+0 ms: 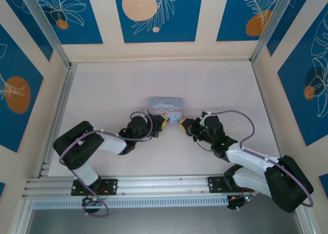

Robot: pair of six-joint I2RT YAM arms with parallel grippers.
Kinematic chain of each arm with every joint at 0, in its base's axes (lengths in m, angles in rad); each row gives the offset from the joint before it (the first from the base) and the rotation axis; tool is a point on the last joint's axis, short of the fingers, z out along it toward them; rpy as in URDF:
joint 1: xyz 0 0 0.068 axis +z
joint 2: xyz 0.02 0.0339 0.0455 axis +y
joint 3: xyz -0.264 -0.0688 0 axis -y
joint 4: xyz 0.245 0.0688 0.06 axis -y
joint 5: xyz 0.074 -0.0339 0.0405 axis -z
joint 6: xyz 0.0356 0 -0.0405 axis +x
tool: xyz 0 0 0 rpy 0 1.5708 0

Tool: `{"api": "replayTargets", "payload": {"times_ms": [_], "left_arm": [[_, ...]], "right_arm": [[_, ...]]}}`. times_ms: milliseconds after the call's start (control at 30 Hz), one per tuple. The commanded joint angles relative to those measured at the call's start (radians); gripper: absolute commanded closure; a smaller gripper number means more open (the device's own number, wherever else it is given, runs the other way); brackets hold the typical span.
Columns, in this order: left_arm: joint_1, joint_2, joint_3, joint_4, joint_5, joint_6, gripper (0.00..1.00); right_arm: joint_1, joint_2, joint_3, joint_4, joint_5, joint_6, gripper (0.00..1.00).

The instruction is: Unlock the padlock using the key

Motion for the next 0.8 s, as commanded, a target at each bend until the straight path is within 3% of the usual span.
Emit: {"api": "replayTargets", "payload": {"times_ms": [0,367,767], "left_arm": [[-0.007,-0.072,-0.009,0.049,-0.002,-0.002,1.0],[-0.005,-0.226,-0.05,-0.106,-0.013,0.039,1.0],[-0.005,-0.223,-0.085,-0.075,-0.021,0.042,1.0]], "right_arm": [[0.0,-0.034,-0.033,0.052,-0.018,0.022,1.0],[0.048,-0.015,-0.011,0.094,0.009,0.032,1.0],[0.135,0.034,0.03,0.103,0.054,0.031,1.0]]}}
